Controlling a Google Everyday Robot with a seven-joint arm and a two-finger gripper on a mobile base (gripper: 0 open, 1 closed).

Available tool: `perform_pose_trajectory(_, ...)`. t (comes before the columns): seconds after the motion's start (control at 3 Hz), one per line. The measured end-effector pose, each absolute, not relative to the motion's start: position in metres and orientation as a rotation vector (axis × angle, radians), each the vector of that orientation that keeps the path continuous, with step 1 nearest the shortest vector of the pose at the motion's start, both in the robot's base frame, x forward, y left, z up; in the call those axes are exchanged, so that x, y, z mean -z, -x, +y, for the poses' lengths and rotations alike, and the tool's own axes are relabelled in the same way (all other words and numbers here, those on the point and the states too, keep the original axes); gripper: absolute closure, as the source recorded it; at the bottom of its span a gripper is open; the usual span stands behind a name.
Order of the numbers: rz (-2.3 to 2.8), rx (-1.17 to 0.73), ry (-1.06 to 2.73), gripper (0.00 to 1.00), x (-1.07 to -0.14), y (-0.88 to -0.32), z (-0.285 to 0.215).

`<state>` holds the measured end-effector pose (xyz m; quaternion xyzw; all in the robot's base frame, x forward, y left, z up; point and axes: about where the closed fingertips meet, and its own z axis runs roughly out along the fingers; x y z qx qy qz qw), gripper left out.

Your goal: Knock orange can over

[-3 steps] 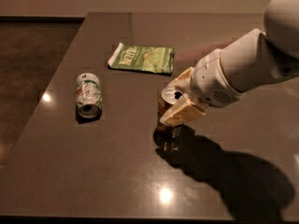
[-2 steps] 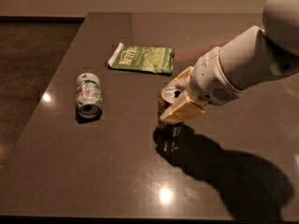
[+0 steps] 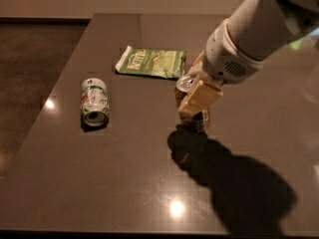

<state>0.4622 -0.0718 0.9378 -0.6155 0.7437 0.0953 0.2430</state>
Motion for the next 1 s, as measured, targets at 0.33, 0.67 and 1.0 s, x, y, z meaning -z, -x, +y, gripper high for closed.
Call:
perform_pose_trajectory(0.33, 2.143, -0.076, 1.823, 1.00, -0.941, -0.476, -0.080)
perform_pose_trajectory(0.67, 2.190, 0.024, 1.894, 1.00, -0.942, -0.484, -0.086)
perform_pose_trajectory(1.0, 2.235, 0.078, 1.951, 1.00, -0.934, -0.492, -0.093)
